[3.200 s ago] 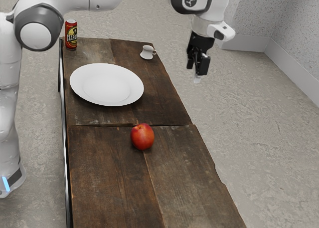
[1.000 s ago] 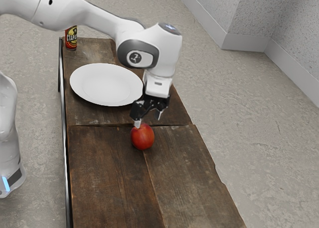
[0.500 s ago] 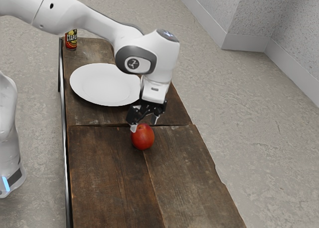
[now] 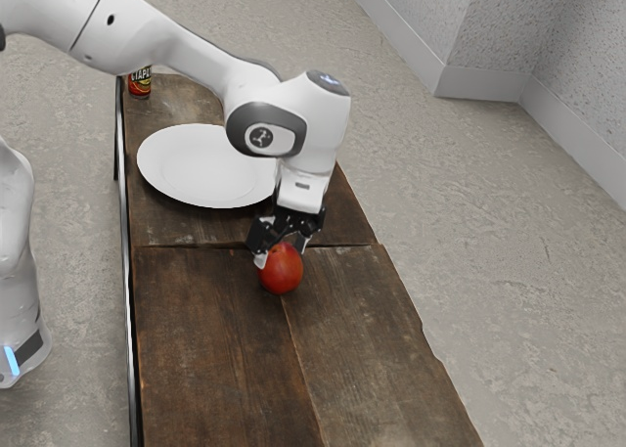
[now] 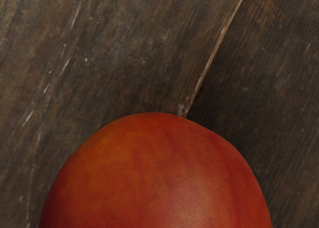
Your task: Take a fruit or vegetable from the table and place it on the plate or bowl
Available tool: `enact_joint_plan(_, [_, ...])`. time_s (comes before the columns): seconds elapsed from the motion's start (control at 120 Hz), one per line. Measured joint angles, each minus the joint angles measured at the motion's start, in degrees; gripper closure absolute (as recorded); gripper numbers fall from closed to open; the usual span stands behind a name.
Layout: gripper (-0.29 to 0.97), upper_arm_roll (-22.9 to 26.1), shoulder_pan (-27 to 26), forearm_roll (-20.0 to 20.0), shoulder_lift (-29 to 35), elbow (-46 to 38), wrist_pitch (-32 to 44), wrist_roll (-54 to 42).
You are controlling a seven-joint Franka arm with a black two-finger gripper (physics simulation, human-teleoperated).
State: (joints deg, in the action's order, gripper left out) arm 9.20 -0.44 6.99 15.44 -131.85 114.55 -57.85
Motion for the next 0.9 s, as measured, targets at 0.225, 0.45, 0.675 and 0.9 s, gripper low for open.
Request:
enact_joint_plan(0.225, [0.00,0.94,-0.03,0.72,-0.73,-1.36,2.11,-0.16])
enact_joint_plan(0.45, [0.02,1.05,-0.01,1.08,-3.64,-1.41,4.18,-0.28])
enact_joint_plan(0.675, [0.27,1.12,-0.03,0.67,-3.84,-1.37,5.56,-0.16])
enact_joint_plan(0.9, [0.21,1.19,0.01,0.47,-3.76,-1.32,5.85,0.12])
